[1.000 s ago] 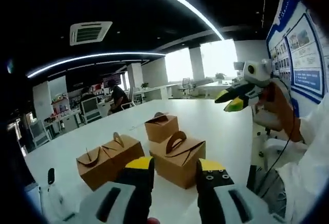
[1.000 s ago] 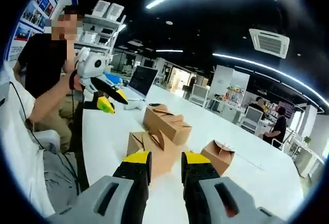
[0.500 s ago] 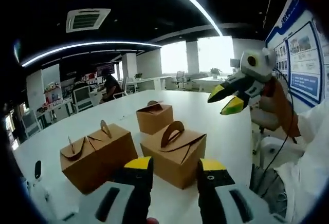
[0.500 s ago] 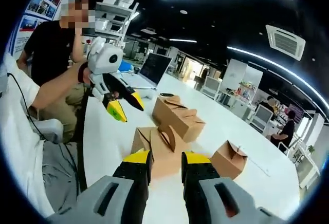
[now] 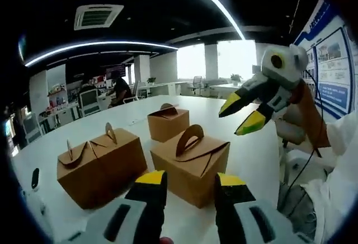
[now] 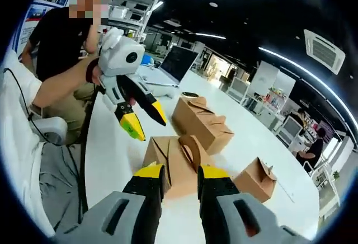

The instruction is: Pick up one paper box from the group, open the paper box, and remove the item inside

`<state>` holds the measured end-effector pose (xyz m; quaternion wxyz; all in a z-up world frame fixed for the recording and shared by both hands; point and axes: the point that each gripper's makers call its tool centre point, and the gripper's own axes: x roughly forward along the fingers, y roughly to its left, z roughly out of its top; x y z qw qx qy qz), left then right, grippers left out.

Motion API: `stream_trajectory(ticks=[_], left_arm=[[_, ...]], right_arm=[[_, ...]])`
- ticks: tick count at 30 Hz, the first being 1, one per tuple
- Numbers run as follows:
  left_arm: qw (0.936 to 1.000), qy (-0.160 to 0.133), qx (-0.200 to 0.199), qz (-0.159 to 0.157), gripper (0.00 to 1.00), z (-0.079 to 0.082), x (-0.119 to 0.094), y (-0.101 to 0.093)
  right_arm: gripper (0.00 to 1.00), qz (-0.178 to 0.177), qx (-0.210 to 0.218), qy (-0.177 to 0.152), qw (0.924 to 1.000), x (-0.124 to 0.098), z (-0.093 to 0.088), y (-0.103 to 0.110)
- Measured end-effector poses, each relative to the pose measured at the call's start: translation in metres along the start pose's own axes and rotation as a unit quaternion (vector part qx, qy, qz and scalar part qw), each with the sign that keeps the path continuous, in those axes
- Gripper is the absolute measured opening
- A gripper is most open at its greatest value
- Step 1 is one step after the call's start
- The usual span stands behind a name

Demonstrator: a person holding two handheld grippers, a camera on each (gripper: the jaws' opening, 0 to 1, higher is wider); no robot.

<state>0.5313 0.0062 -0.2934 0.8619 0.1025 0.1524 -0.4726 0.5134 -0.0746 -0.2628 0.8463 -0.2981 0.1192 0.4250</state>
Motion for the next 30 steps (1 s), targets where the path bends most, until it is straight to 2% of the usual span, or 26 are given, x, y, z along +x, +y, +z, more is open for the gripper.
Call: stream_trajectory(ticks=[6, 10, 20, 27, 30], left_arm=[[0.9997, -0.023, 0.007, -0.009, 0.35, 0.01, 0.001, -0.007], [0.9996, -0.014, 0.018, -0.017, 0.35, 0.007, 0.005, -0.013], [0.9991, -0.016, 0.025, -0.031, 0.35, 0.007, 0.011, -0.023], [0.9991, -0.009, 0.02, -0.037, 0.35, 0.004, 0.015, -0.024], [0.999, -0.012, 0.001, -0.043, 0.36, 0.003, 0.015, -0.025]], right_arm=[[0.25, 0.008, -0.014, 0.013, 0.9998, 0.012, 0.002, 0.003], [0.25, 0.012, -0.016, 0.017, 0.9996, 0.017, 0.001, 0.004], [0.25, 0.012, -0.038, 0.037, 0.9985, 0.027, -0.003, 0.006], [0.25, 0.009, -0.049, 0.045, 0.9978, 0.032, -0.004, 0.007], [0.25, 0.006, -0.055, 0.047, 0.9974, 0.033, -0.004, 0.007]])
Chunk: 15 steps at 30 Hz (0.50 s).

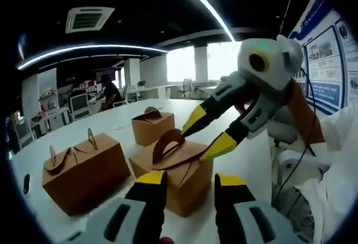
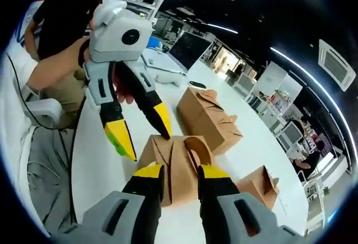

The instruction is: Pick up one paper box from the group, open the paper box, and remove the item inside

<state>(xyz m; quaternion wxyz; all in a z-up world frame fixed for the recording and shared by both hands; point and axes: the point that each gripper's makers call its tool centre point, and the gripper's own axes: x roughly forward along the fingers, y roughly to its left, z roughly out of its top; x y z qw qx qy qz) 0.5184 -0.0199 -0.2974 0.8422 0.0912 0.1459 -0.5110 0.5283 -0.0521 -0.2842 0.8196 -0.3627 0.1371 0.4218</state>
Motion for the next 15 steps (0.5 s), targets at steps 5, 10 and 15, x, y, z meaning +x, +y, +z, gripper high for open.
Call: stream_trajectory(ticks=[5, 10, 15], left_arm=[[0.9998, -0.007, -0.019, -0.009, 0.36, 0.0004, -0.0004, 0.0007], [0.9997, -0.011, -0.023, -0.008, 0.36, 0.0005, -0.0001, 0.0008], [0.9995, -0.014, -0.026, -0.009, 0.36, 0.0005, -0.0002, 0.0007]], right_arm=[[0.25, -0.006, -0.007, 0.003, 0.9999, 0.0014, -0.0003, -0.0012], [0.24, -0.012, -0.01, 0.003, 0.9999, 0.0036, 0.0, -0.0023], [0.24, -0.026, -0.029, 0.009, 0.9992, 0.006, 0.0002, -0.0033]])
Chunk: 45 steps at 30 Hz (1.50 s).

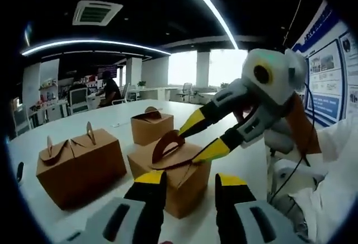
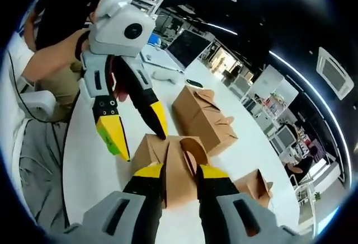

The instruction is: Pick up one paper box from the group, open the paper box, and remove the item inside

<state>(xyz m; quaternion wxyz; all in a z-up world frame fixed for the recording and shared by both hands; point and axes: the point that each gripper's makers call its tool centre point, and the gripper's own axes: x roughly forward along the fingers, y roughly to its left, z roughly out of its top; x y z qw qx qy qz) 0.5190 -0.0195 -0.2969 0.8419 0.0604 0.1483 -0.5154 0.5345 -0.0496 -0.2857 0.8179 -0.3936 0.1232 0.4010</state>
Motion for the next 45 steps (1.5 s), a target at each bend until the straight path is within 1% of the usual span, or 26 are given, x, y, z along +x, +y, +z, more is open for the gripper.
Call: stream_trajectory(ticks=[5, 8, 12, 16, 19, 25, 28, 31, 36, 41, 45], left_arm=[[1.0, -0.003, 0.0, 0.001, 0.36, 0.0, 0.0, 0.0], [1.0, -0.002, 0.001, 0.002, 0.36, 0.0, 0.0, 0.0], [1.0, 0.001, 0.005, 0.004, 0.37, 0.0, 0.0, -0.001], [1.0, 0.0, 0.005, 0.001, 0.37, 0.0, 0.001, -0.003], [1.0, 0.0, 0.004, 0.0, 0.37, 0.0, 0.001, -0.003], [1.0, 0.0, 0.001, -0.001, 0.38, 0.0, 0.002, -0.004], [1.0, 0.002, 0.003, 0.001, 0.38, -0.001, 0.002, -0.004], [0.9999, 0.005, 0.009, 0.003, 0.38, -0.001, 0.002, -0.005], [1.0, 0.001, 0.007, 0.003, 0.38, -0.001, 0.002, -0.005], [1.0, -0.002, 0.005, 0.003, 0.38, -0.001, 0.002, -0.005], [1.0, -0.004, 0.003, 0.003, 0.37, -0.001, 0.002, -0.004]], right_arm=[[0.24, -0.012, -0.014, 0.002, 0.9998, 0.0, 0.0, 0.0], [0.23, -0.028, -0.036, 0.003, 0.999, 0.0, 0.002, 0.001], [0.2, -0.059, -0.089, 0.005, 0.9942, 0.003, 0.006, 0.0], [0.18, -0.076, -0.114, 0.01, 0.9905, 0.002, 0.007, 0.004], [0.17, -0.08, -0.118, 0.011, 0.9898, 0.002, 0.007, 0.004], [0.16, -0.082, -0.111, 0.004, 0.9905, 0.001, 0.007, 0.004], [0.12, -0.08, -0.112, 0.004, 0.9905, 0.002, 0.007, 0.007], [0.05, -0.07, -0.116, 0.008, 0.9907, 0.002, 0.006, 0.014], [0.04, -0.075, -0.128, 0.011, 0.9888, 0.002, 0.007, 0.014], [0.04, -0.077, -0.126, 0.006, 0.989, 0.001, 0.007, 0.016], [0.03, -0.086, -0.121, 0.0, 0.989, 0.001, 0.007, 0.015]])
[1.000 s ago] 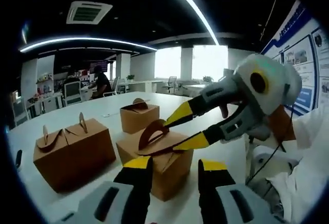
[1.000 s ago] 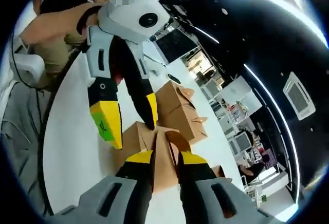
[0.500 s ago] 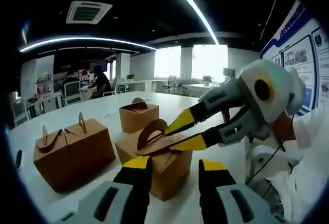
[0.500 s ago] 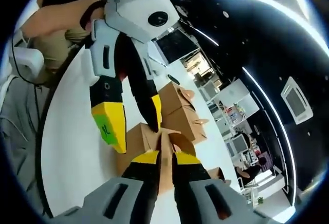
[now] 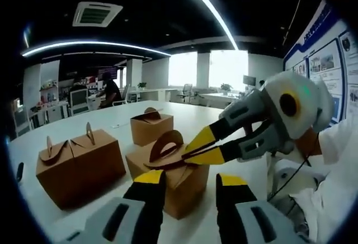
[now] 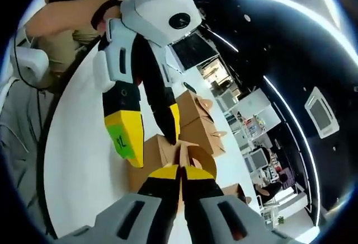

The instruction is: Pick up one paper box from the group, open the paper box, and remove the item inside

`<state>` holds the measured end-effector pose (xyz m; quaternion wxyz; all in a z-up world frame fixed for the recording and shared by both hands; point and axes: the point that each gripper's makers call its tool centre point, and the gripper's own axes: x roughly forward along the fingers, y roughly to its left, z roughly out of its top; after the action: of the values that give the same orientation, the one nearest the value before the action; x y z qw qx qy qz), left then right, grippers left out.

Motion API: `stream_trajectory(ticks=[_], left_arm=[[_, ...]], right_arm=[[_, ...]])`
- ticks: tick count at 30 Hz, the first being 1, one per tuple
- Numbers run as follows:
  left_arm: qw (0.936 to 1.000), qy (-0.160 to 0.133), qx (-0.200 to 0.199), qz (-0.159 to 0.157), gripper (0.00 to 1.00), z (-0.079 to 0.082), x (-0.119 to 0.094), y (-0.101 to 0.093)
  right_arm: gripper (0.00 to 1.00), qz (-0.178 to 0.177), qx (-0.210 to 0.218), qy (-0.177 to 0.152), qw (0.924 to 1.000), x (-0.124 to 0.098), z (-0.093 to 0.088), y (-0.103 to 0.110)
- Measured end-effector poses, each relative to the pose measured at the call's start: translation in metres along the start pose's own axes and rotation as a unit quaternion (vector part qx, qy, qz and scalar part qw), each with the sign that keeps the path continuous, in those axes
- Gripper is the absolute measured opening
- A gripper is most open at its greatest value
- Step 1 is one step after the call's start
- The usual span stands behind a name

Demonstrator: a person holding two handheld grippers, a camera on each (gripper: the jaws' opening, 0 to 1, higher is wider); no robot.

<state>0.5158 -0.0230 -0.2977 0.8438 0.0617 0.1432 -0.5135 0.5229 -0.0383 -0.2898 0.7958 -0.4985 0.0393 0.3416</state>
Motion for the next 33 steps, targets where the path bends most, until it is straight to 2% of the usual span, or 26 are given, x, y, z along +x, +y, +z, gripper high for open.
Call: stream_trajectory(ticks=[15, 21, 33], left_arm=[[1.0, -0.002, -0.004, 0.001, 0.37, 0.0, 0.0, 0.001], [1.0, -0.003, -0.004, 0.001, 0.37, 0.0, -0.001, 0.001], [1.0, -0.005, -0.007, 0.0, 0.37, 0.0, -0.001, 0.001]], right_arm=[[0.03, -0.019, 0.028, -0.015, 0.9993, 0.0, -0.001, -0.003], [0.02, -0.027, 0.04, -0.021, 0.9986, 0.004, -0.006, -0.016], [0.02, -0.034, 0.055, -0.031, 0.9974, -0.005, 0.001, -0.012]])
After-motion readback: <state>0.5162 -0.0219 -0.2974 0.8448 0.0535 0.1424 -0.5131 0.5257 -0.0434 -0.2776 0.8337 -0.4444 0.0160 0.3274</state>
